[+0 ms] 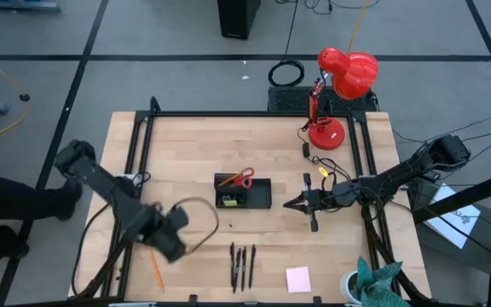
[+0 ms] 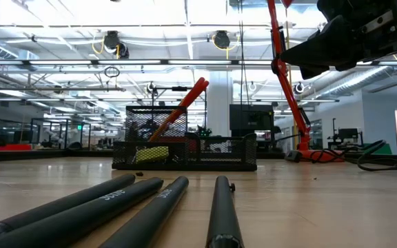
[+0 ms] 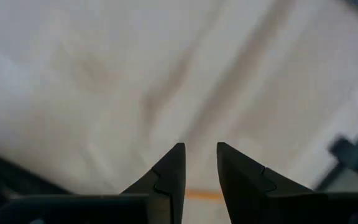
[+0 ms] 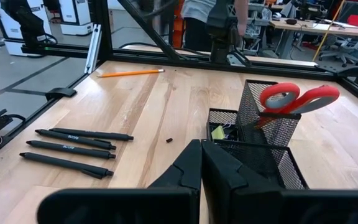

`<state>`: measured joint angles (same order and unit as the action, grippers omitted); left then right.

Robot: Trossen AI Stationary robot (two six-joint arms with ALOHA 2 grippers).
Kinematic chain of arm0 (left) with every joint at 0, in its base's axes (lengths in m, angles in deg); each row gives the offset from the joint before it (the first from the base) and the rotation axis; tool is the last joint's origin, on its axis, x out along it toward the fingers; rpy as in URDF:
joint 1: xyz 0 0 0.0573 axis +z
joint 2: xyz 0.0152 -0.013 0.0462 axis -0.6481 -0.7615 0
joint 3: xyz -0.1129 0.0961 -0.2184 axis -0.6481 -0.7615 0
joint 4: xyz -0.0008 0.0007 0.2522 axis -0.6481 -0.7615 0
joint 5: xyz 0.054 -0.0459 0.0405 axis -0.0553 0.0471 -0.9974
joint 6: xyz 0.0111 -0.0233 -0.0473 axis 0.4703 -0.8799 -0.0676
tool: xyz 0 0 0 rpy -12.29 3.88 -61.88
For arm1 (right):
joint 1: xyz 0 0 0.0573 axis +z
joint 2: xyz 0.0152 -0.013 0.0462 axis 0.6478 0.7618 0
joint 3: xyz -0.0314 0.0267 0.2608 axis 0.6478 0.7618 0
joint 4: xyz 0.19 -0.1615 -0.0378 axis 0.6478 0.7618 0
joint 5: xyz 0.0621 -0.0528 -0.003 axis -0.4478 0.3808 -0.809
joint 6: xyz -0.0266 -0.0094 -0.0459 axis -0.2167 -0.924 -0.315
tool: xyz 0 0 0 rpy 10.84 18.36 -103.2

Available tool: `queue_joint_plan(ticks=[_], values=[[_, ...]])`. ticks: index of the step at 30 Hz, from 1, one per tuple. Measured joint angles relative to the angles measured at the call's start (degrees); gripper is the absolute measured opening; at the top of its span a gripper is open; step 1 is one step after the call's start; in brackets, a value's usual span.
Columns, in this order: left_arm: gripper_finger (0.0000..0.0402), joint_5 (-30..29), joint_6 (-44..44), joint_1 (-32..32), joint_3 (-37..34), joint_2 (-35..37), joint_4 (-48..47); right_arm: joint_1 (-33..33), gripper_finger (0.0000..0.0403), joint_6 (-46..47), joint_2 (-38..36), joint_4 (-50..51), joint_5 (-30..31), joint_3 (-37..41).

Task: Pick and place office supplies into organizer
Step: Put the orange pencil into the black desk organizer

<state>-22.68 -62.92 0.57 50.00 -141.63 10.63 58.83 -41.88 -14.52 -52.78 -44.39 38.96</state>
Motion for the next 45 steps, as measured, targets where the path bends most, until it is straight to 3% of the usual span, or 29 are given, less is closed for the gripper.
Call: queue_joint_plan(ticks=[4, 13, 18, 22, 28, 36, 45], values=[[0.0097, 4.5, -11.3, -6.3, 0.0, -4.5, 3.4, 0.0, 0.0004, -0.2, 0.0, 0.0, 0.0, 0.0], [0.0097, -3.0, -44.1, -15.9, -0.1, -12.3, 6.3, 0.0, 0.0004, -0.1, 0.0, 0.0, 0.0, 0.0], [0.0098, 4.5, -59.3, -17.6, -0.1, -17.5, 7.9, 0.0, 0.0004, -0.1, 0.0, 0.0, 0.0, 0.0], [0.0105, 9.7, -61.3, -17.3, -0.1, -20.5, 7.6, 0.0, 0.0004, 0.5, 0.0, 0.0, 0.0, 0.0], [0.0135, 6.2, -61.2, -16.0, -0.1, -21.0, 5.6, 0.0, 0.0004, 0.5, 0.0, 0.0, 0.0, 0.0], [0.0176, 7.7, -62.0, -15.8, -0.1, -21.0, 2.0, 0.0, 0.0004, 0.5, 0.0, 0.0, 0.0, 0.0], [0.0193, 10.0, -62.9, -14.9, -7.1, -20.9, 10.2, 0.0, 0.0004, 0.5, 0.0, 0.0, 0.0, 0.0]])
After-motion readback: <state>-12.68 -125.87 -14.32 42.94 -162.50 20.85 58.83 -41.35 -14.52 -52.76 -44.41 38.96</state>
